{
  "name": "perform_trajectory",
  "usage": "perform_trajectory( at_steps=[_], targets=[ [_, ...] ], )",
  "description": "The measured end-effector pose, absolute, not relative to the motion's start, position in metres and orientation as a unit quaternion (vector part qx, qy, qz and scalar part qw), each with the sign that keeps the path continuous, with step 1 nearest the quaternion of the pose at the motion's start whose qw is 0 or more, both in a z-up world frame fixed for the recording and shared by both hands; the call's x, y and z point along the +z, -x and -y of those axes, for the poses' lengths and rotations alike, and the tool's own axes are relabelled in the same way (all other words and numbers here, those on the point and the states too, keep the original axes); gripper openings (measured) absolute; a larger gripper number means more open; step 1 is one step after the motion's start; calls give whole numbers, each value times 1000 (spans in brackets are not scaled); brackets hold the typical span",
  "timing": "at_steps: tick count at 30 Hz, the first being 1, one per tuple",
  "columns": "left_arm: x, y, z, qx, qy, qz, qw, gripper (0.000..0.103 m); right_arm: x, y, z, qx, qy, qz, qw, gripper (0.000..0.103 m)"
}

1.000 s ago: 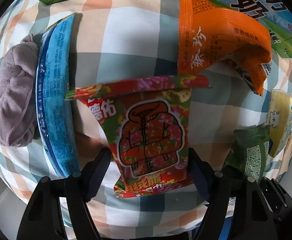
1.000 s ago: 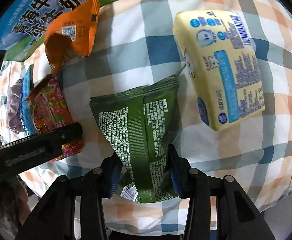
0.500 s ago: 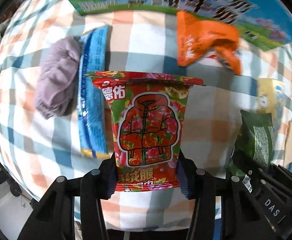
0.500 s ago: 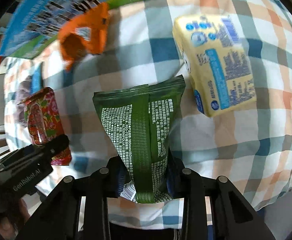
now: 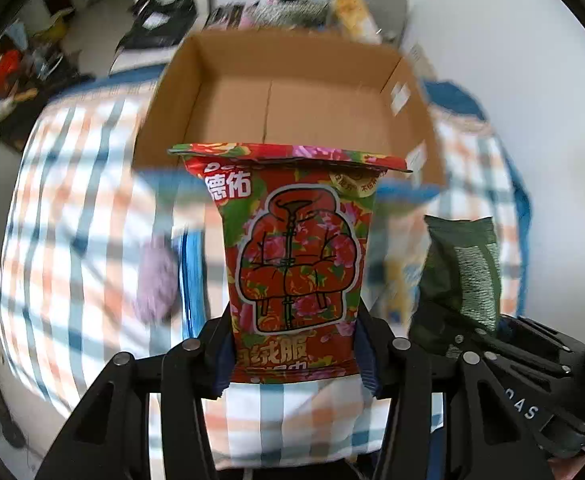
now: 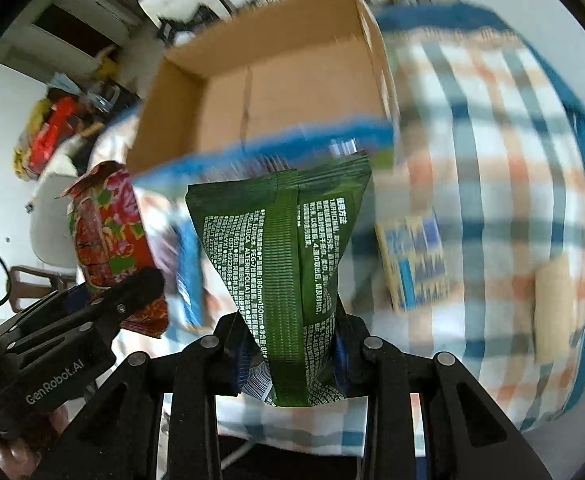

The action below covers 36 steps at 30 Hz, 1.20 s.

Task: Organize soft objects
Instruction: 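Carry both bags into the box and open both tools to release them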

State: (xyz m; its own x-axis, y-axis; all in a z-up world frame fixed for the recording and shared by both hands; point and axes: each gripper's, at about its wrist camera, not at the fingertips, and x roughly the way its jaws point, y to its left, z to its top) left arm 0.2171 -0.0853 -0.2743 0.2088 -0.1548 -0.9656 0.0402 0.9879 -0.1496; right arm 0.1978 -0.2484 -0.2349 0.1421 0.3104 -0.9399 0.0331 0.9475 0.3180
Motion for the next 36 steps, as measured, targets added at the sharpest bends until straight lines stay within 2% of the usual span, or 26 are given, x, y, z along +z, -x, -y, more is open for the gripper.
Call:
perform_trajectory(
  at_steps=[1,8,10,14,16,23,25,29,36],
  targets=[
    [-251,-221,73,-70,46,-621,779,46,-228,-199,248,94,-133,-641,750,34],
    [-201,-294,57,-105,39,-608,786,46,-210,-240,248,59,-122,-607,783,34],
    [-207,-322,56,-107,38,-612,783,46,-213,-254,248,49,-121,-604,786,34],
    [-177,-381,62,-111,41,-627,770,46,-220,-279,242,37,-125,-603,787,34],
    [-180,-409,63,-115,47,-639,759,46,-225,-293,245,38,-127,-606,784,34],
    [-232,-470,55,-129,83,-683,714,46,-244,-381,234,30,-111,-627,770,34],
    [-250,-486,55,-143,100,-696,696,47,-263,-392,236,31,-102,-636,764,34],
    [-277,-504,57,-157,117,-714,672,47,-295,-476,221,23,-86,-651,754,34],
    [-318,-516,62,-173,124,-734,646,47,-347,-518,215,22,-56,-674,736,35]
  ],
)
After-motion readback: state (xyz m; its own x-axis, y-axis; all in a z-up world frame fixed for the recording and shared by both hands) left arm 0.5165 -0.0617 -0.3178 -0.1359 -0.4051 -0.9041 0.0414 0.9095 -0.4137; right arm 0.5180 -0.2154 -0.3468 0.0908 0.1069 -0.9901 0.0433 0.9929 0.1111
